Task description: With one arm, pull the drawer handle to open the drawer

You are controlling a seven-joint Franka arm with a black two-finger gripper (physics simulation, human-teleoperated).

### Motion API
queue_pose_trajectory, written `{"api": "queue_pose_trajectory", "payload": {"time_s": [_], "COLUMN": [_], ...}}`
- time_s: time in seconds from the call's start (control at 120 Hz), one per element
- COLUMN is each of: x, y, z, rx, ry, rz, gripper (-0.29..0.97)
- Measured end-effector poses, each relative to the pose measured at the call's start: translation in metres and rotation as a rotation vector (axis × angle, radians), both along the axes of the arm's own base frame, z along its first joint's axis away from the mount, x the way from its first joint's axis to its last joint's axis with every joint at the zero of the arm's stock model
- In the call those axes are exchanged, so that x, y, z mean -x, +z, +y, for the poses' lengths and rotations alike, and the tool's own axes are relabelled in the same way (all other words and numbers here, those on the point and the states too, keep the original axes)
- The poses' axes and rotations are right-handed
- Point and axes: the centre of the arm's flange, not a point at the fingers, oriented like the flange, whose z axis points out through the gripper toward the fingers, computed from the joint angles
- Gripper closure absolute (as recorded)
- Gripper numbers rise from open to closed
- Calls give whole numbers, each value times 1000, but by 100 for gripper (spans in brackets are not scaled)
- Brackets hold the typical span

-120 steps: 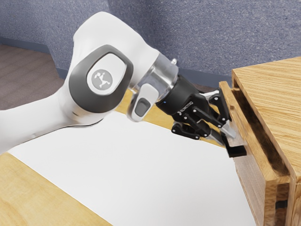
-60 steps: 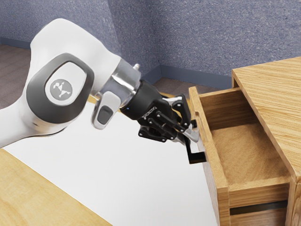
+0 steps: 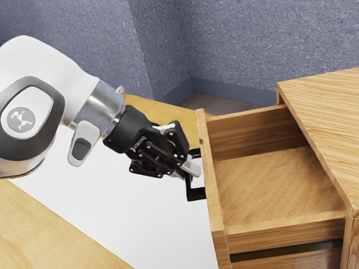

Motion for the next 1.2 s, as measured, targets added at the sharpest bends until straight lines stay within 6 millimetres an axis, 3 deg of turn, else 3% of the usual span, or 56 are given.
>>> {"api": "queue_pose_trajectory", "payload": {"time_s": [0.333,0.5,0.65,1.2], "x": [26,43,46,60], "y": [-3,-3,-6,-5], "z": [49,62,80,106], "rx": [36,35,43,43], "ry": [28,23,16,18], "rz": [12,9,23,47], "gripper": [71,71,71,66]}}
